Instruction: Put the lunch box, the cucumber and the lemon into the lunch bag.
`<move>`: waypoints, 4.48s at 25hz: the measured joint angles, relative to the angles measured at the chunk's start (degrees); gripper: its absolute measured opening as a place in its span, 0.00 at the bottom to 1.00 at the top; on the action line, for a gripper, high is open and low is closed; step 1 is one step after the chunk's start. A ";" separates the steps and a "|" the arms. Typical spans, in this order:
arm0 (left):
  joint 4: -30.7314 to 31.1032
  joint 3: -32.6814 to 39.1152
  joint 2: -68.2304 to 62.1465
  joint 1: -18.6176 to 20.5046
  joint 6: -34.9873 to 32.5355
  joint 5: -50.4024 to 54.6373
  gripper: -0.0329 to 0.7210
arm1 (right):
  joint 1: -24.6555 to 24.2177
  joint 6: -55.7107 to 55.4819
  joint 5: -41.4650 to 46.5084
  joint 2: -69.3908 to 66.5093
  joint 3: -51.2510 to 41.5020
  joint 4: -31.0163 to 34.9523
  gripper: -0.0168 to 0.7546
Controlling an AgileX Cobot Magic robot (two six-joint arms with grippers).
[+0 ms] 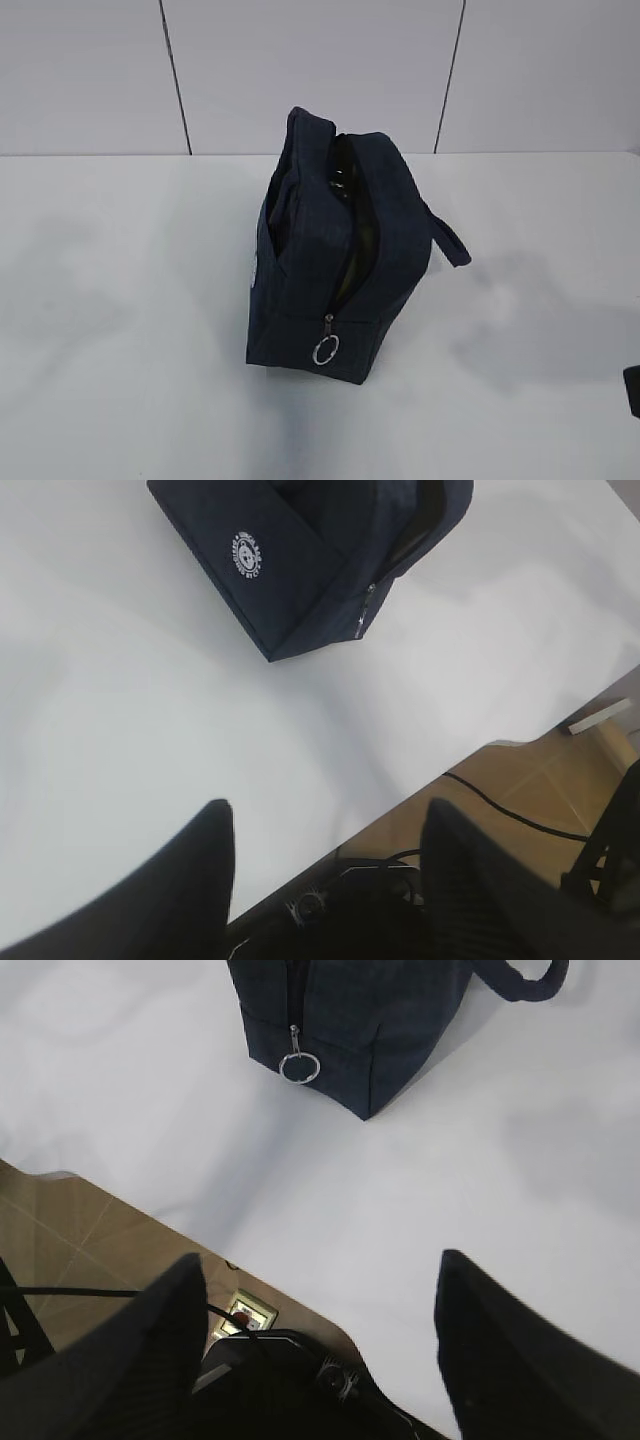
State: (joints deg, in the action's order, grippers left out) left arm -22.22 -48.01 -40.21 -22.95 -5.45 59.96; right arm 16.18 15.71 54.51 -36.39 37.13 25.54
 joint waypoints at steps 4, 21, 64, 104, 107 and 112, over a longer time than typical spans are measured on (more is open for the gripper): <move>0.09 0.00 0.21 0.00 0.00 0.10 0.62 | 0.00 0.00 -2.84 0.00 0.00 0.79 0.72; -11.34 0.00 -5.40 0.00 5.10 0.44 0.62 | 0.00 2.51 -20.21 -0.51 -8.94 -0.40 0.65; -26.51 -5.27 -25.24 24.60 -14.53 5.42 0.52 | 41.49 41.51 -72.11 -48.40 -4.05 44.85 0.65; -31.75 -5.27 -35.47 28.44 -28.77 1.57 0.51 | 41.58 15.72 -80.62 -63.35 1.11 23.07 0.64; -31.75 -5.27 -35.47 28.44 -29.28 1.57 0.51 | 41.58 18.04 -82.63 -64.49 1.11 22.92 0.64; -31.98 -5.27 -35.47 28.44 -29.63 1.57 0.51 | 41.58 20.61 -84.59 -66.55 1.21 20.46 0.64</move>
State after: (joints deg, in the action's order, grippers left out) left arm -54.20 -53.27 -75.68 5.49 -35.07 61.53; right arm 57.76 36.32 -30.08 -102.94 38.34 46.00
